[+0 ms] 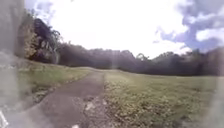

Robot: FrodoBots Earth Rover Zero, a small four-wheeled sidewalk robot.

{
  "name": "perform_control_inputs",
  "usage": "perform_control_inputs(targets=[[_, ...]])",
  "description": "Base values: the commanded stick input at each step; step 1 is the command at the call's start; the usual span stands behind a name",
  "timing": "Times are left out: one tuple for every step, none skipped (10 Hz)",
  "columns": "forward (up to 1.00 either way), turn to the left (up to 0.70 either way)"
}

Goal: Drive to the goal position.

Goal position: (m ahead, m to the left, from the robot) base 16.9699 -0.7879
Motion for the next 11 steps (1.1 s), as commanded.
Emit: perform_control_inputs(targets=[[1.0, 0.4], [1.0, 0.4], [1.0, 0.4], [1.0, 0.4], [1.0, 0.11], [1.0, 0.06], [1.0, 0.01], [1.0, 0.0], [1.0, 0.0], [1.0, 0.0], [1.0, 0.0]])
